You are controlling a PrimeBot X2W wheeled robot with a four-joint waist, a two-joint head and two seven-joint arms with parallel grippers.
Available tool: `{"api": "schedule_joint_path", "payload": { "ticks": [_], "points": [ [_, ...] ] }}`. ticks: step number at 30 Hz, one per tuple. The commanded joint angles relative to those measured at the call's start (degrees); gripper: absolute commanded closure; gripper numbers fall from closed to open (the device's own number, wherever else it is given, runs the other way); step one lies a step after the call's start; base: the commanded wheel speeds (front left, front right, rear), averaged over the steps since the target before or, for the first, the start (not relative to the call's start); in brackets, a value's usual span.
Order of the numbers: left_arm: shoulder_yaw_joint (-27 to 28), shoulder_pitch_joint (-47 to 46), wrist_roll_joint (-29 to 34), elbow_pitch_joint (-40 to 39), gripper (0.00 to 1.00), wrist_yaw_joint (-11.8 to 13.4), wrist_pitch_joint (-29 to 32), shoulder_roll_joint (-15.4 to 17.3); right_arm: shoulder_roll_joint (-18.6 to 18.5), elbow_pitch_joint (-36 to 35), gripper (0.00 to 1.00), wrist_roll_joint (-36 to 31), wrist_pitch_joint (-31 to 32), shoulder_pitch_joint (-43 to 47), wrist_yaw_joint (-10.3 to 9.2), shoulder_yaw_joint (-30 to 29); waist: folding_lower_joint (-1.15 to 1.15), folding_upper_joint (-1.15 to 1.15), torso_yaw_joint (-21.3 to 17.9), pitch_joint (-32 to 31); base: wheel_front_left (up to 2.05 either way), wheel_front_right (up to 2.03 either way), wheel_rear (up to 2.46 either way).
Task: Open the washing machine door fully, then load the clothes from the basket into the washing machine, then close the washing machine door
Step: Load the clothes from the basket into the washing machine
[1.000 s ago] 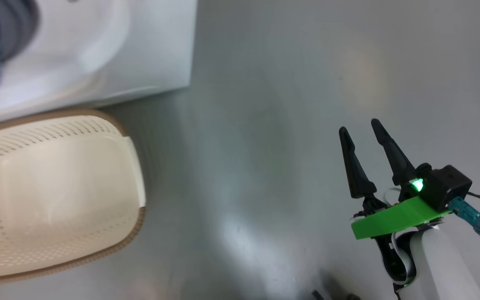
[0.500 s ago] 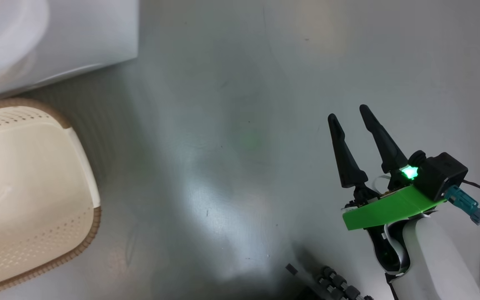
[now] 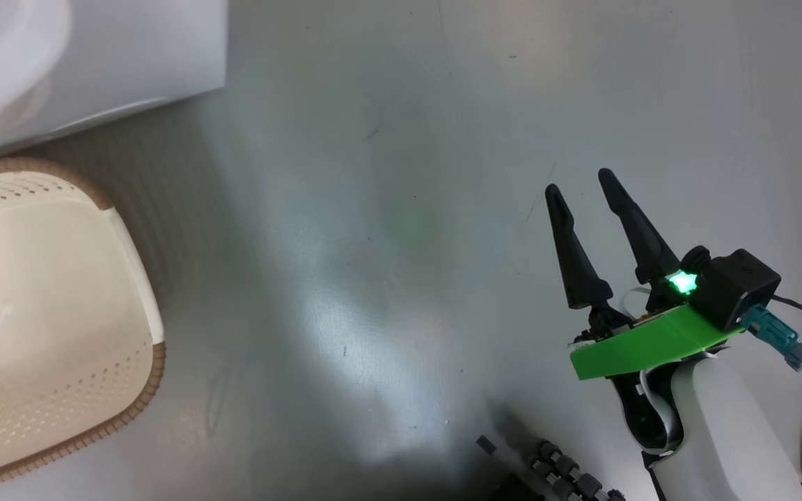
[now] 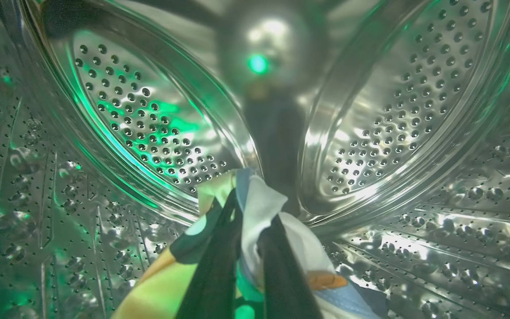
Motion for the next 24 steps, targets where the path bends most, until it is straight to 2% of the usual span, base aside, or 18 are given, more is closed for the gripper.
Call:
{"api": "schedule_joint_path", "payload": {
  "ticks": [1, 2, 3, 4, 5, 15, 24],
  "points": [
    [0.6, -1.2, 0.9, -0.6, 1.00, -0.2, -0.3, 2.7, 0.0, -0.9, 0.00, 0.1, -0.7, 0.7, 0.16, 1.1, 0.00, 0.00, 0.1, 0.1, 0.00, 0.00, 0.00],
    [0.7, -1.4, 1.0, -0.2, 1.00, -0.2, -0.3, 2.7, 0.0, -0.8, 0.00, 0.0, -0.7, 0.7, 0.16, 1.2, 0.00, 0.00, 0.1, 0.1, 0.00, 0.00, 0.00],
    [0.8, -1.6, 1.2, 0.2, 0.72, -0.2, -0.3, 2.7, 0.0, -0.8, 0.00, 0.0, -0.7, 0.7, 0.16, 1.2, 0.00, 0.00, 0.1, 0.1, 0.00, 0.00, 0.00],
    [0.9, -1.7, 1.4, 0.4, 0.25, -0.3, -0.3, 2.8, 0.0, -0.7, 0.00, 0.0, -0.7, 0.7, 0.16, 1.2, 0.00, 0.00, 0.1, 0.1, 0.00, 0.00, 0.00],
    [1.1, -1.8, 1.5, 0.8, 0.00, -0.3, -0.3, 2.7, 0.0, -0.7, 0.00, 0.0, -0.7, 0.6, 0.16, 1.1, 0.00, 0.00, 0.1, 0.0, 0.00, 0.00, 0.00],
    [0.0, -0.6, 1.4, 3.0, 0.00, -0.4, -0.3, 1.8, 0.0, -0.3, 0.00, -0.2, -0.7, 0.2, 0.16, 0.9, 0.00, 0.00, 0.6, -1.4, 0.00, 0.00, 0.00],
    [-2.6, 6.6, -1.0, 0.1, 0.00, -0.4, -0.3, -0.3, 0.0, 0.1, 0.00, -1.8, -0.7, 0.6, 0.16, -0.2, 0.00, 0.00, 2.7, -5.2, 0.00, 0.00, 0.00]
  ]
}}
